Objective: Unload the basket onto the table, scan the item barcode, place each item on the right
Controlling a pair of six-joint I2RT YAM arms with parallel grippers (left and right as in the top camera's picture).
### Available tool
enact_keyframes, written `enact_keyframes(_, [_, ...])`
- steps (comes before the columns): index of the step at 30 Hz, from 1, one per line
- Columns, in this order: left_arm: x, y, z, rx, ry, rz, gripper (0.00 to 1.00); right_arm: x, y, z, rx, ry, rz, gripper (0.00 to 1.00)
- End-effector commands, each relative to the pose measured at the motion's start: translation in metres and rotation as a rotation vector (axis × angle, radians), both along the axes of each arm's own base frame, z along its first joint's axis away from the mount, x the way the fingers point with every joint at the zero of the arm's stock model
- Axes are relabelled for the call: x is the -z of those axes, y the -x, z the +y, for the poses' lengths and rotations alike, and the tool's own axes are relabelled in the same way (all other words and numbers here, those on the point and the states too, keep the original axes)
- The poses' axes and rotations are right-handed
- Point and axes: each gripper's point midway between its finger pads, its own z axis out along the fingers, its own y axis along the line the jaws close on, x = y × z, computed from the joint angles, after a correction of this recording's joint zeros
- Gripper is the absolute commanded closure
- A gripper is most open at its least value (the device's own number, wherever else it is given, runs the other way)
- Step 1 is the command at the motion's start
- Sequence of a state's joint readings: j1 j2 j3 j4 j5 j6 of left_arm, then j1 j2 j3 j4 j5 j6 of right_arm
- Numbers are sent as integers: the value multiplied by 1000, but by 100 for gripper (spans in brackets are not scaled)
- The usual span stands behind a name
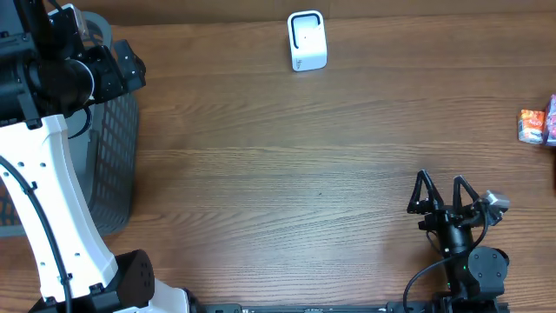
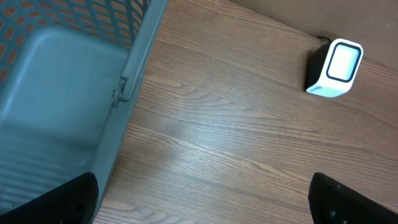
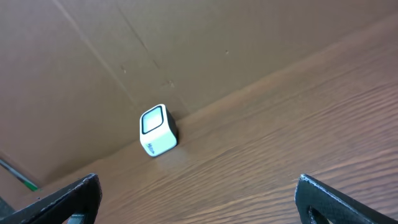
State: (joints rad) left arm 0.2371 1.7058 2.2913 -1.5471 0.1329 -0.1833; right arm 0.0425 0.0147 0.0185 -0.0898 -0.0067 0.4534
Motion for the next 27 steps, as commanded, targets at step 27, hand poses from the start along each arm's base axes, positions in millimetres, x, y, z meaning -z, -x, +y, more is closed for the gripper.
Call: enact_keyframes(27, [-6, 0, 0, 2, -13, -19, 0, 1, 0, 0, -7, 382, -34, 0])
